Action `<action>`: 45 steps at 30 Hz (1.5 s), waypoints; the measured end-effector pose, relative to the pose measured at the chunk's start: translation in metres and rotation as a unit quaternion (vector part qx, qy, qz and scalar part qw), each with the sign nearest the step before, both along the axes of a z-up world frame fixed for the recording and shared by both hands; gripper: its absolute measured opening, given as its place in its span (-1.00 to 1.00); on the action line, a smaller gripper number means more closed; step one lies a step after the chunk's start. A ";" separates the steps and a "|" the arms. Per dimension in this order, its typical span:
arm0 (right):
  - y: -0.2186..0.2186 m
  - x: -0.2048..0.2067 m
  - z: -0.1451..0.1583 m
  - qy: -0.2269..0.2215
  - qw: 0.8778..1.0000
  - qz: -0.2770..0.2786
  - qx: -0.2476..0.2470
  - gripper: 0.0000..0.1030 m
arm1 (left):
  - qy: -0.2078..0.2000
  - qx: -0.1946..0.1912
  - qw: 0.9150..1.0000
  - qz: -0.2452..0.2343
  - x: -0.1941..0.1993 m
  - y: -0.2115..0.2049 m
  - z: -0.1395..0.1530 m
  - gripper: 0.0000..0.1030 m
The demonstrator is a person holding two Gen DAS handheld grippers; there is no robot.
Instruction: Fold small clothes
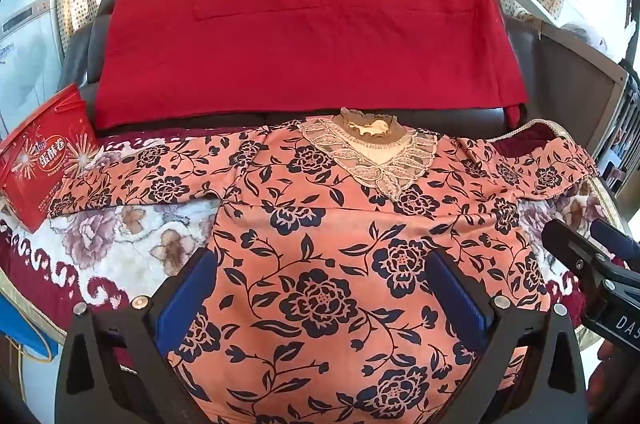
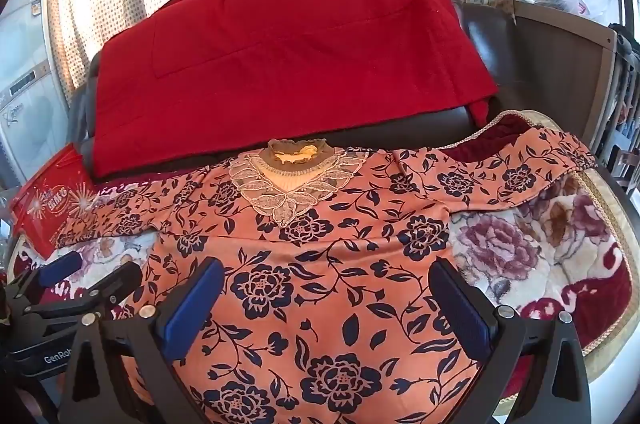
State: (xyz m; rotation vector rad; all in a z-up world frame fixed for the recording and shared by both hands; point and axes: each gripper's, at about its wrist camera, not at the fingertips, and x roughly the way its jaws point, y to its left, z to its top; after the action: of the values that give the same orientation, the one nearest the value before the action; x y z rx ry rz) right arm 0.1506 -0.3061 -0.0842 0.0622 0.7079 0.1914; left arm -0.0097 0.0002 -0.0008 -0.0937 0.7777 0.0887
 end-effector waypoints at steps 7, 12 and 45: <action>0.002 0.004 -0.003 0.001 1.000 0.000 -0.002 1.00 | 0.002 0.000 1.000 0.001 0.002 -0.001 -0.002 1.00; 0.000 0.005 -0.008 0.004 1.000 0.001 -0.005 1.00 | 0.003 0.003 1.000 0.001 0.004 -0.003 -0.003 1.00; 0.007 0.016 -0.018 0.005 0.999 0.010 -0.035 1.00 | 0.008 0.008 1.000 0.001 0.017 -0.003 -0.004 1.00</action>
State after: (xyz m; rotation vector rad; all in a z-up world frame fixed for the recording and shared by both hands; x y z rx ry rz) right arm 0.1667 -0.2994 -0.1019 -0.0103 0.7245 0.1847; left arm 0.0070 -0.0025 -0.0053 -0.0783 0.7925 0.0973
